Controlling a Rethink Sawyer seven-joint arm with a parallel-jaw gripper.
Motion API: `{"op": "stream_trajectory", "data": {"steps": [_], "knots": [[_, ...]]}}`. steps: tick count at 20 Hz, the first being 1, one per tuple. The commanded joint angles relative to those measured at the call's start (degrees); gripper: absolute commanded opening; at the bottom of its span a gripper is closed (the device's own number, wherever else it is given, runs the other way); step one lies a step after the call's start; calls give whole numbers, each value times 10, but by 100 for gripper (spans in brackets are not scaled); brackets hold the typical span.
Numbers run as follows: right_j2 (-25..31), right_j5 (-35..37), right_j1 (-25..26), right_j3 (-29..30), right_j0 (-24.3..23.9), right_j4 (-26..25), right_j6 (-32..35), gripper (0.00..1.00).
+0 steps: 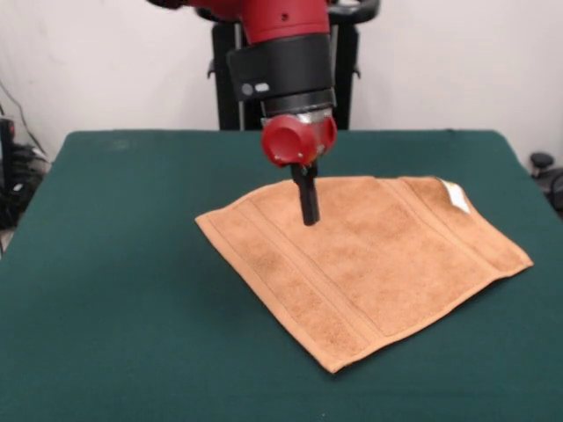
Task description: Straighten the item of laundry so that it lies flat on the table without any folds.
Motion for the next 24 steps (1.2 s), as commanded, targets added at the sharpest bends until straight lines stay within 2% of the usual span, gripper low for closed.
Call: {"op": "stream_trajectory", "data": {"steps": [1,4,7,10,13,15,16,17,22,24], "knots": [[-74,-19,71,-76,70,-47,90,0],[-101,-34,79,-95,86,-57,100,0],[-165,-54,60,-120,133,-86,148,0],[-201,-79,40,-125,154,-92,160,0],[-287,-129,18,-147,219,-111,203,0],[-352,-165,23,-178,269,-111,227,0],[-364,-171,27,-186,281,-101,224,0],[-401,-187,39,-205,307,-92,233,0],[-475,-236,96,-248,349,-18,195,0],[-483,-256,115,-258,350,11,173,0]]}}
